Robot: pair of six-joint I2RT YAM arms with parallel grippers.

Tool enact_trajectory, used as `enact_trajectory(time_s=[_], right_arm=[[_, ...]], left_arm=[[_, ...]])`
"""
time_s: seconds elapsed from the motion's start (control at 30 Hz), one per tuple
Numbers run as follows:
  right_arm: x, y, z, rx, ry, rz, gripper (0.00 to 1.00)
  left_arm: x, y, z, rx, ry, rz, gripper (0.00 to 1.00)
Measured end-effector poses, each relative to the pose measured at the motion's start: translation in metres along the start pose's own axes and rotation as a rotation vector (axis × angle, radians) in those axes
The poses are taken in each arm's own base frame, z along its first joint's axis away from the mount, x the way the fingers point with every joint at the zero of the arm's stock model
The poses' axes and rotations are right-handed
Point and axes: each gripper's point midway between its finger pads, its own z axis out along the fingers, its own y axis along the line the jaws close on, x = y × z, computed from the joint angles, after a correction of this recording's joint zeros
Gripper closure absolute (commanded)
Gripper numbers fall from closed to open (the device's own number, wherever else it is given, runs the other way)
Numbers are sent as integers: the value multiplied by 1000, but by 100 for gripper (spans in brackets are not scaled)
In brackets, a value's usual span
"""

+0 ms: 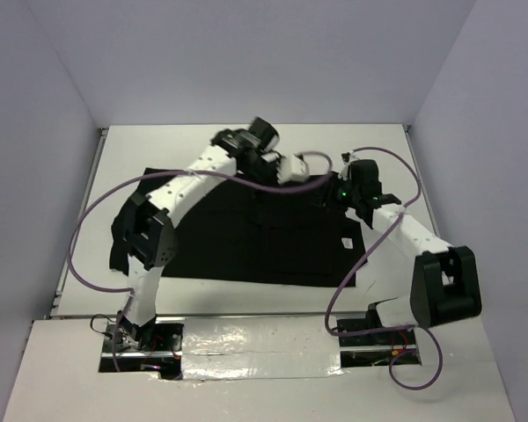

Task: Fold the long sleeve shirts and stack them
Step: Fold the shirt

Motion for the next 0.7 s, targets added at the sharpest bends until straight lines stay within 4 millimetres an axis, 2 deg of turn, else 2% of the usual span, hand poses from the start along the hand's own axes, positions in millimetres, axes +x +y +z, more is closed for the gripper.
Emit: enact_trajectory(time_s=[0.07,0.1,0.13,0.17,0.23,0.3,0.37,0.43,0.53,0.7], right_arm=[[9,11,13,-42,49,11,54],[12,15,21,-58,79,22,49],[14,15,31,-62,107,39,48],[12,14,40,-59,127,48,47],[7,11,62,-44,157,66,46],[-1,7,79,-25,176,74,48],[-12,7,95,-19,182,71,51],[-20,7,109,-16,188,72,53],[-25,4,124,-2,208,87,51],[-12,-12,130,72,249,124,44]], left_arm=[[13,28,-19,-72,-59,-178,49],[24,45,-29,-113,-85,-262,49],[35,61,-38,-153,-114,-336,47],[49,74,-46,-188,-140,-422,42],[83,97,-59,-249,-169,-572,38],[114,109,-66,-289,-174,-696,38],[131,111,-67,-301,-172,-778,38],[131,111,-63,-296,-186,-810,38],[115,112,-49,-267,-224,-810,36],[111,107,-7,-199,-207,-829,34]])
